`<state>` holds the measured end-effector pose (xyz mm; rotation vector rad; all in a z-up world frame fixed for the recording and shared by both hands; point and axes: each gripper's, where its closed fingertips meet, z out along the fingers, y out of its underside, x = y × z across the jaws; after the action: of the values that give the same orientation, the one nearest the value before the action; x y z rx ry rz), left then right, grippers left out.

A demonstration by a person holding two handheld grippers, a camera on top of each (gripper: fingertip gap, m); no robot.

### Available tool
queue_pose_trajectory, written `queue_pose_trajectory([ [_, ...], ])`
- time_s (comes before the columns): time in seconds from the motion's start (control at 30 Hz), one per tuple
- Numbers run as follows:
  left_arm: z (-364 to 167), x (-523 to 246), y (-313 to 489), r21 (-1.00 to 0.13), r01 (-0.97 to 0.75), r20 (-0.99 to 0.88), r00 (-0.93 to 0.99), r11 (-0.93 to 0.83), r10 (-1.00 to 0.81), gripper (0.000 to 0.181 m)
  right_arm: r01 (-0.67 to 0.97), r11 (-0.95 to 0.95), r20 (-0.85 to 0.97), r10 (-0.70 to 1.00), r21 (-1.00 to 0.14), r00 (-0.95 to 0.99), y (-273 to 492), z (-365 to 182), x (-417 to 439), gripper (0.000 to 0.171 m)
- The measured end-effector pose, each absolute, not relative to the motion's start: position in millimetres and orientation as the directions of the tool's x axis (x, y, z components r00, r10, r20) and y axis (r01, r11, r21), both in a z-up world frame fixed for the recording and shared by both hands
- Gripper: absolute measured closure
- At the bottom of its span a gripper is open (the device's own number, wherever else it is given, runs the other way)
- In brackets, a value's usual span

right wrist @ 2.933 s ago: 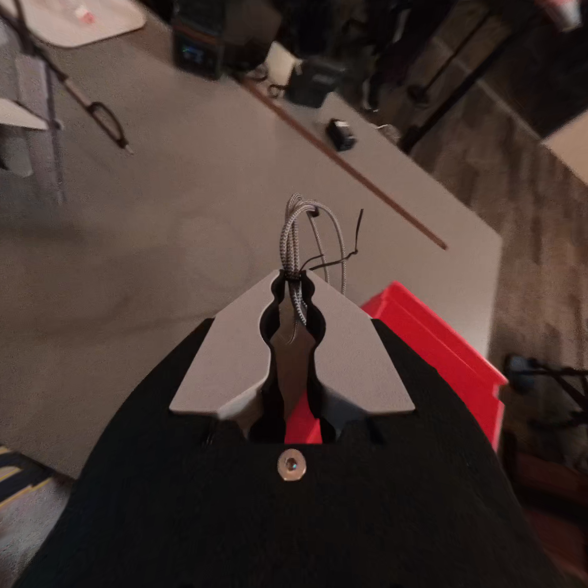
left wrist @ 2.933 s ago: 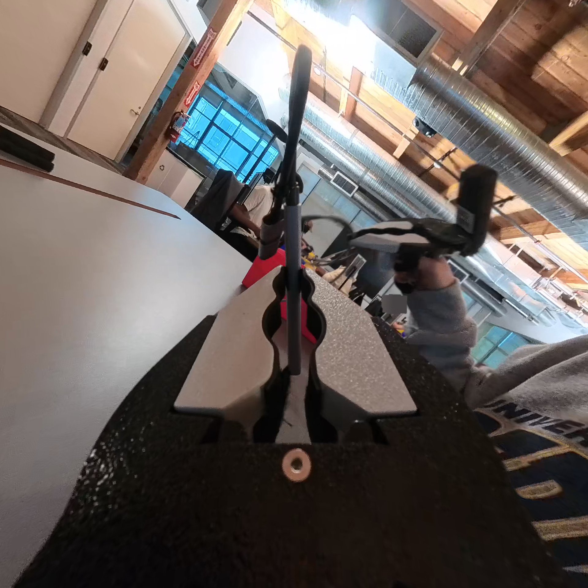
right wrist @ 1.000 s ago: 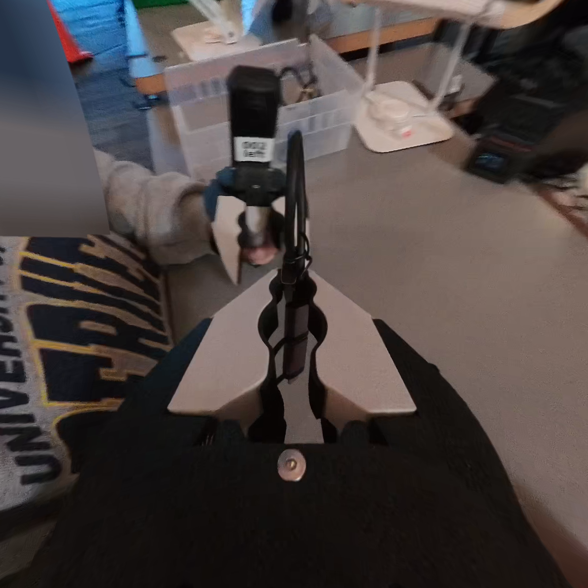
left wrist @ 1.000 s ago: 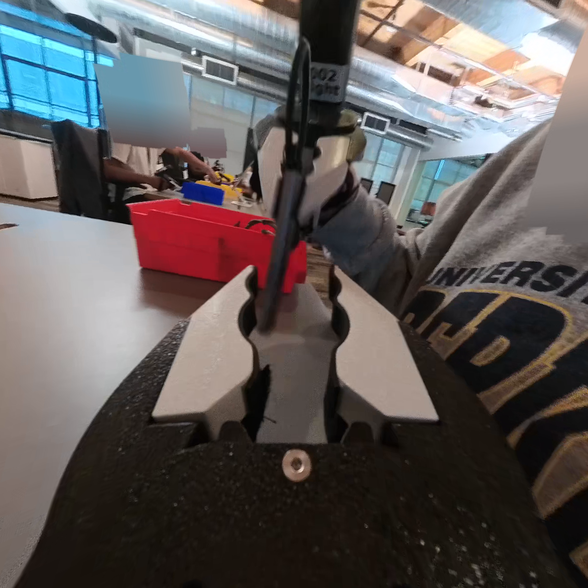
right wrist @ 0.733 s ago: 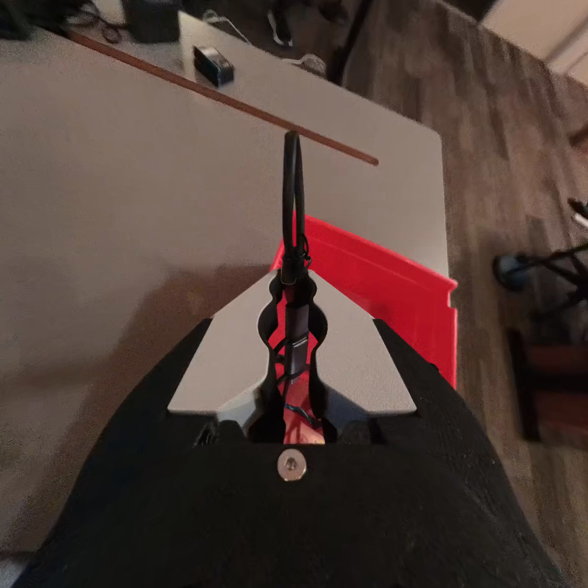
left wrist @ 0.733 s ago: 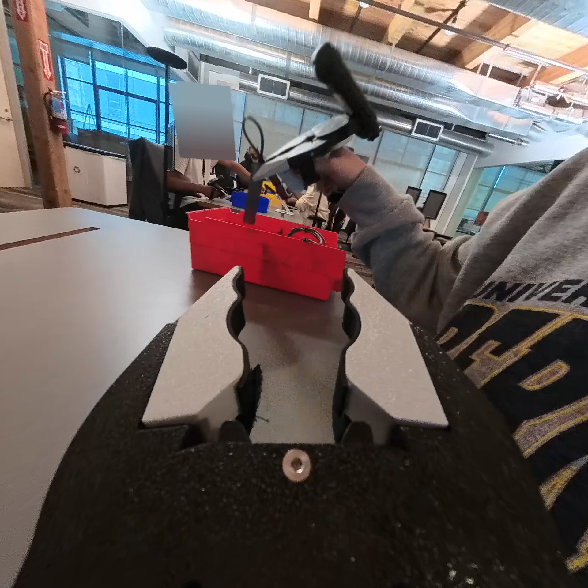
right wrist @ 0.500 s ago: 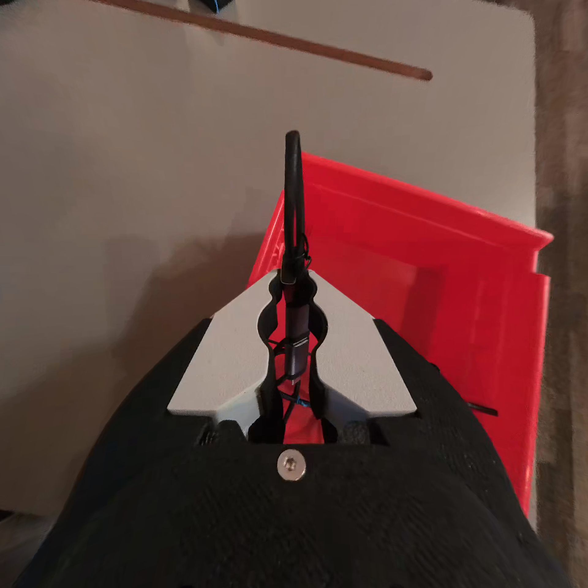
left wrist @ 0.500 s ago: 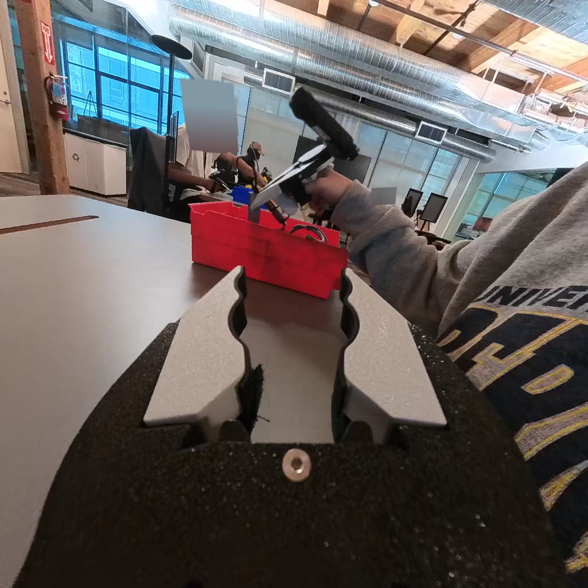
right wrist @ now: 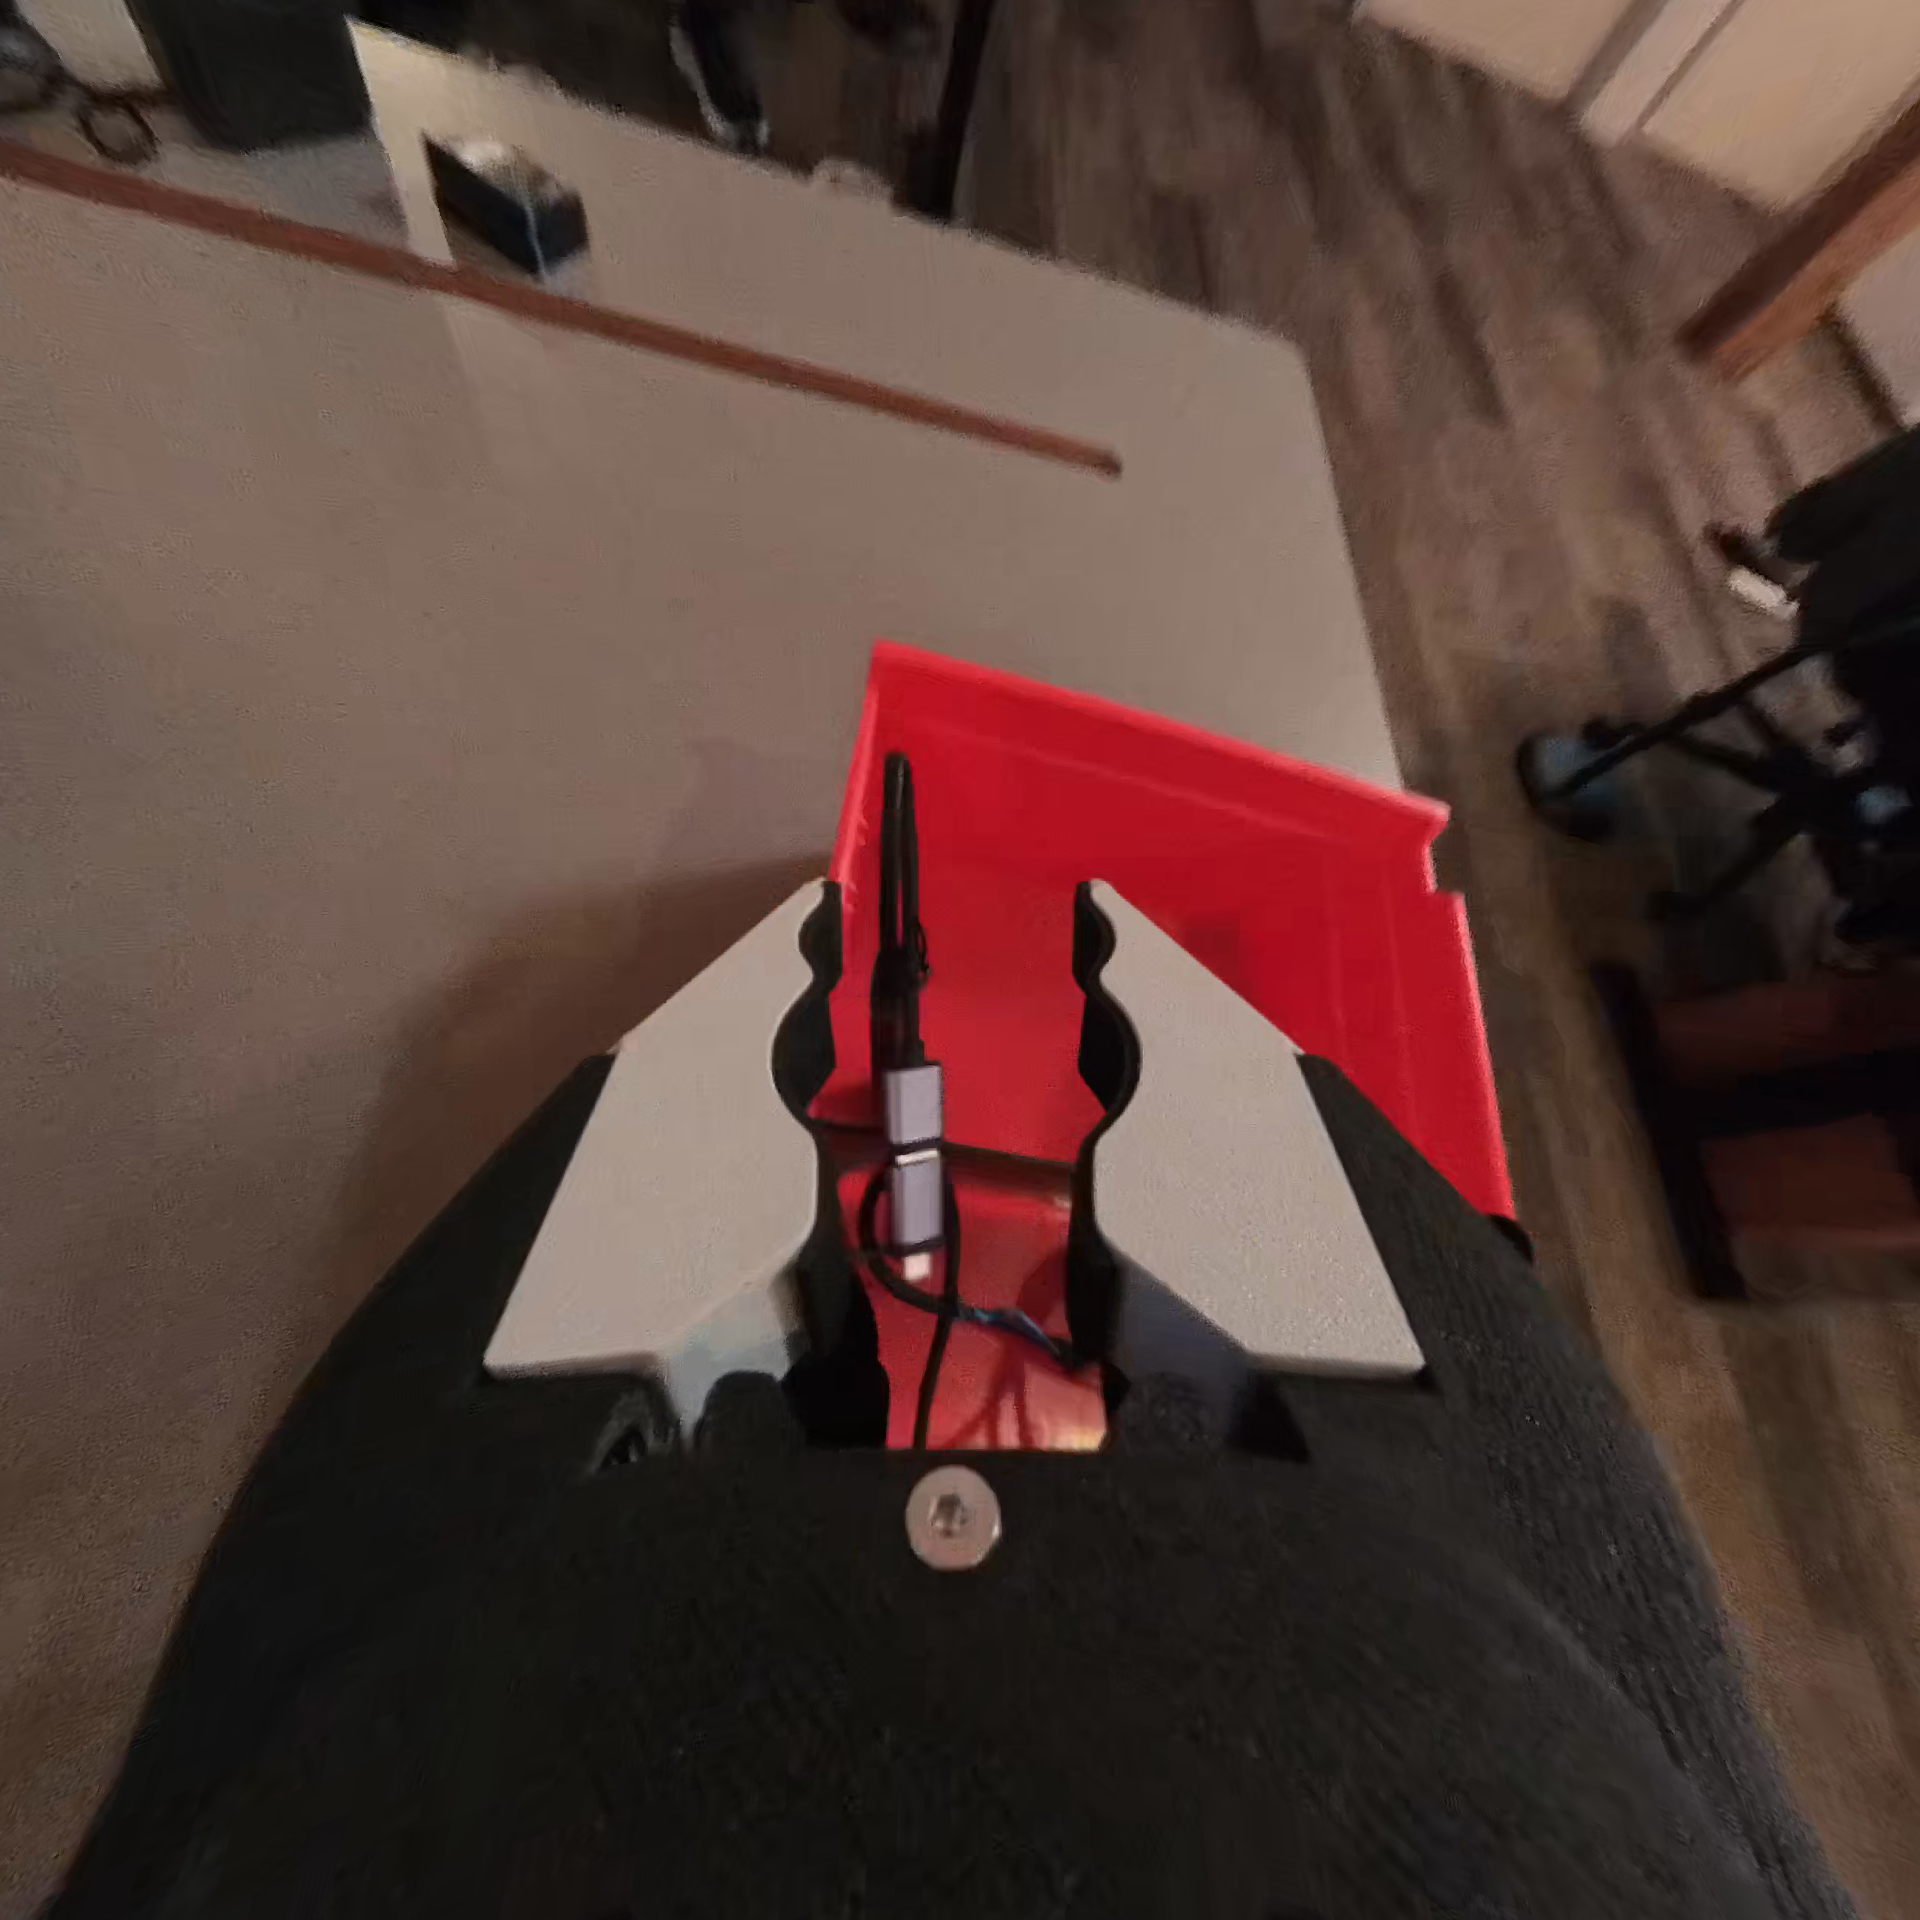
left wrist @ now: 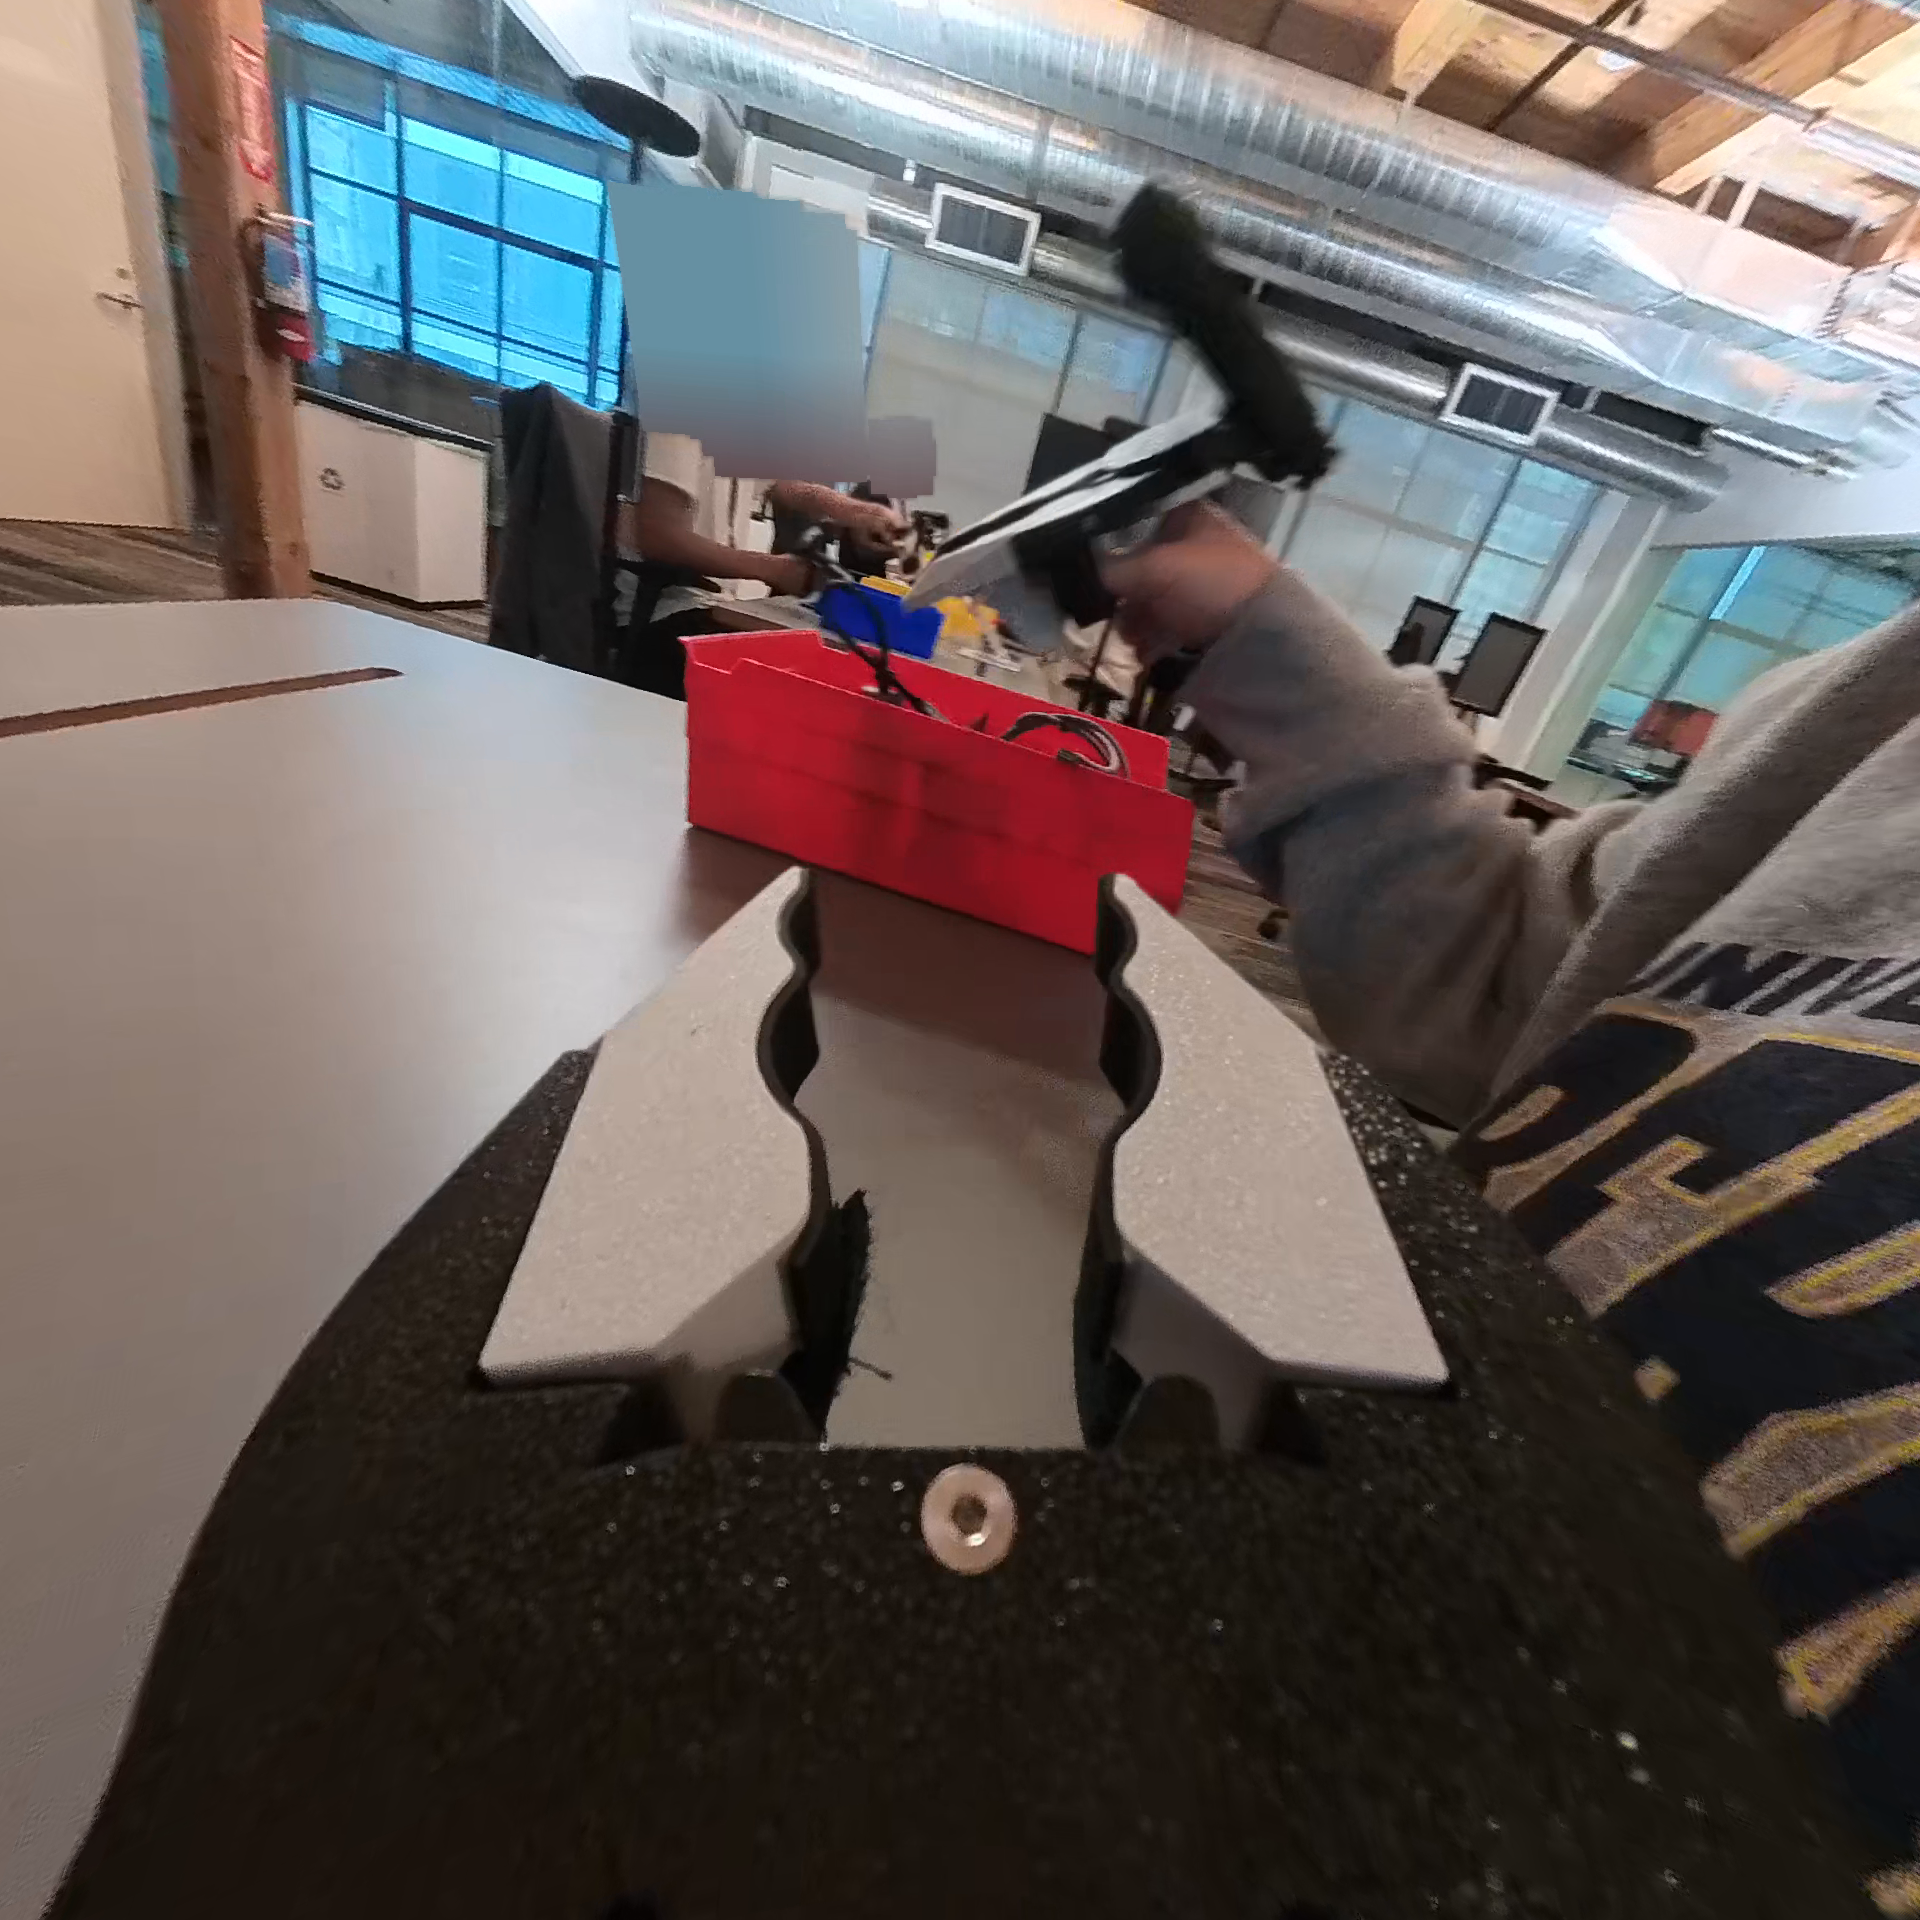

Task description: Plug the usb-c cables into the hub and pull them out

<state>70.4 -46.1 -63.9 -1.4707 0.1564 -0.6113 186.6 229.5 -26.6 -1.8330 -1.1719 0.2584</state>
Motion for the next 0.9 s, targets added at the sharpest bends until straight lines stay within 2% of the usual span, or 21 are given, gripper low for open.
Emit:
queue_pose_trajectory([
  [0.1,-63.9,57.2,-44.5,-0.963,0.268,0.242,0.883,0.01,-0.403,0.13,0.428,0.177,0.361,0.842,-0.886,0.401,163.4,22.6,139.6,0.126],
  [0.17,-63.9,48.3,-44.1,-0.966,0.258,0.232,0.906,0.028,-0.355,0.13,0.27,0.351,0.419,0.869,-0.897,0.263,107.5,35.7,100.2,0.128],
  [0.27,-62.9,35.4,-44.7,-0.967,0.248,0.222,0.93,0.053,-0.291,0.129,0.058,0.456,0.46,0.879,-0.888,0.123,49.8,25.6,44.9,0.129],
  [0.33,-60.3,26.4,-46.7,-0.971,0.229,0.205,0.947,0.074,-0.246,0.128,-0.054,0.408,0.406,0.913,-0.911,0.046,29.5,6.1,12.0,0.134],
  [0.4,-56.0,19.5,-49.9,-0.978,0.186,0.163,0.965,0.095,-0.205,0.129,-0.128,0.28,0.283,0.959,-0.951,-0.003,26.8,-18.5,-16.0,0.142],
  [0.47,-55.2,16.0,-52.7,-0.99,0.103,0.088,0.983,0.091,-0.161,0.131,-0.124,0.172,0.18,0.982,-0.977,-0.053,31.6,-47.0,-39.7,0.141],
  [0.57,-44.9,27.2,-60.7,-0.996,0.012,0.001,0.991,0.084,-0.136,0.13,-0.097,0.18,0.185,0.981,-0.979,-0.049,44.2,-78.0,-54.8,0.14],
  [0.67,-19.0,45.6,-86.9,-0.987,-0.139,-0.145,0.986,0.078,-0.08,0.132,-0.136,0.139,0.156,0.981,-0.981,-0.117,35.2,-71.8,-47.3,0.139],
  [0.8,24.2,6.4,-149.6,-0.943,-0.328,-0.333,0.929,-0.059,0.163,0.131,-0.173,0.18,0.201,0.973,-0.968,-0.11,27.6,-65.0,-42.9,0.139],
  [0.87,36.0,-35.0,-183.9,-0.885,-0.414,-0.458,0.857,-0.214,0.235,0.135,-0.19,0.202,0.212,0.977,-0.961,-0.031,35.6,-59.1,-45.4,0.125],
  [0.9,34.9,-64.1,-200.6,-0.821,-0.459,-0.55,0.794,-0.339,0.258,0.135,-0.195,0.211,0.218,0.976,-0.958,-0.017,36.6,-57.3,-46.1,0.124],
])
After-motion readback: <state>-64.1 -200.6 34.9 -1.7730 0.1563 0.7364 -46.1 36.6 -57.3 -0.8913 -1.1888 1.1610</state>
